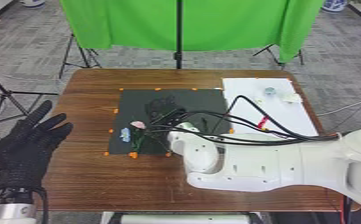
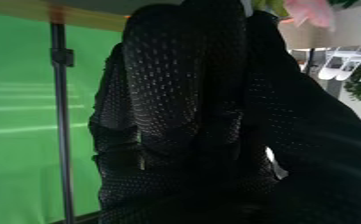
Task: Arrange flowers
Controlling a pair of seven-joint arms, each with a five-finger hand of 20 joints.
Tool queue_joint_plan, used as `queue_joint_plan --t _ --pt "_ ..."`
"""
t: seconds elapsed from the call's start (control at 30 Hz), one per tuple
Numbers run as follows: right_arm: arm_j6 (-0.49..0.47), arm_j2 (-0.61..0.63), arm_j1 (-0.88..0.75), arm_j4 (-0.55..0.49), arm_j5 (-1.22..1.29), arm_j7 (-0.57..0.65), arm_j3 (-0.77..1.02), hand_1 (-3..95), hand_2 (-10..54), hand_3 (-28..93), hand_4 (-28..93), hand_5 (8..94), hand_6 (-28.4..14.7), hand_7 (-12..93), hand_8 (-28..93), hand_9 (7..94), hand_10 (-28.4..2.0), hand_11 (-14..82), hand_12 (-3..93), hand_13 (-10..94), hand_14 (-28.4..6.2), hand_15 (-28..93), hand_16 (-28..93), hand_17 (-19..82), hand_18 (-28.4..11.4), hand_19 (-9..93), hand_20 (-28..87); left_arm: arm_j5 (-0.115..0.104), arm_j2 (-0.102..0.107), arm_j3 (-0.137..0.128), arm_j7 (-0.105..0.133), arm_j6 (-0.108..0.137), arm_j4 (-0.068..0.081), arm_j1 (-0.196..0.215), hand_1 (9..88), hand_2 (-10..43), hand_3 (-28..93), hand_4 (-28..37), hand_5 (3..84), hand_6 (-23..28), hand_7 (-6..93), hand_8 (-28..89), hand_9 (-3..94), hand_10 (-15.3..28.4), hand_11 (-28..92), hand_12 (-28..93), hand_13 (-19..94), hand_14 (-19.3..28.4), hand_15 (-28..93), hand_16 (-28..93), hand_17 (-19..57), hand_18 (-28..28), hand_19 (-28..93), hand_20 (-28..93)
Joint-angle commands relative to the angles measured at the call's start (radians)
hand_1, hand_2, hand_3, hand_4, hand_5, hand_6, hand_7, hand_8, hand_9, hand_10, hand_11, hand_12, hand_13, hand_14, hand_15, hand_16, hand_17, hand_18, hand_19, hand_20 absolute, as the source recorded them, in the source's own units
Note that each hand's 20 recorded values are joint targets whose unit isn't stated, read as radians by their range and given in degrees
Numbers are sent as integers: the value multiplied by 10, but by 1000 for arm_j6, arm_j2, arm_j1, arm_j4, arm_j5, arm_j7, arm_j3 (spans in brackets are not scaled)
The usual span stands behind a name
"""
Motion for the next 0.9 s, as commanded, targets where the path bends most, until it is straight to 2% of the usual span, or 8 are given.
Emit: queue_joint_plan --t 0.03,0.23,0.43,0.47,0.6,0.7,0.77,0.9 --pt "29 -41 64 -4 -85 51 -64 533 -95 690 -283 810 28 211 5 937 -52 210 254 849 -36 540 227 286 -170 804 233 4 -7 10 -8 -8 10 3 208 60 791 -282 349 98 109 -78 331 219 291 112 236 283 649 -132 -90 213 548 320" --pt "2 -39 61 -4 -75 64 -62 501 -95 683 -283 782 18 216 -2 929 -59 212 267 829 -42 565 220 267 -181 802 240 3 -10 12 -14 -8 10 2 212 60 791 -279 354 103 105 -74 331 230 267 124 228 284 631 -128 -95 214 540 323" --pt "-9 -43 69 -3 -69 75 -68 429 -95 718 -283 716 11 218 -39 885 -77 289 213 806 -51 598 203 252 -198 796 255 2 -8 13 -14 -6 10 4 217 61 791 -277 357 109 97 -70 331 245 240 130 219 284 609 -125 -99 215 533 326" --pt "-14 -43 68 -6 -66 79 -66 416 -95 725 -283 712 11 215 -54 879 -79 303 200 802 -52 604 201 250 -200 795 258 4 -9 11 -20 -9 10 4 218 61 791 -277 357 110 96 -69 332 248 237 132 219 284 608 -124 -99 215 532 327" --pt "-18 -40 63 -10 -62 70 -60 395 -95 740 -283 700 12 214 -112 867 -81 323 181 792 -54 616 194 246 -204 790 266 -1 -4 16 -12 -4 9 5 223 65 790 -272 368 126 75 -58 326 267 193 147 205 284 557 -115 -106 216 518 333" --pt "-20 -36 57 -16 -51 55 -50 388 -95 738 -283 693 11 220 -140 864 -80 327 178 789 -54 619 191 243 -206 787 271 1 -6 15 -15 -3 9 6 226 66 788 -269 369 129 73 -55 325 273 184 152 203 284 544 -108 -108 217 514 337" --pt "-7 -36 60 -19 -52 47 -55 390 -95 736 -283 692 11 220 -143 863 -81 328 178 788 -54 621 191 241 -207 785 272 -1 -6 16 -13 -4 9 6 225 66 788 -267 369 129 71 -54 327 276 178 156 202 284 538 -103 -109 217 510 339" --pt "-5 -40 63 -22 -47 43 -56 427 -95 714 -282 714 16 229 -53 862 -81 326 174 786 -54 623 187 241 -207 780 281 -1 -4 17 -13 -4 9 5 227 67 786 -264 373 135 65 -50 330 283 158 168 199 284 511 -86 -111 219 503 347"
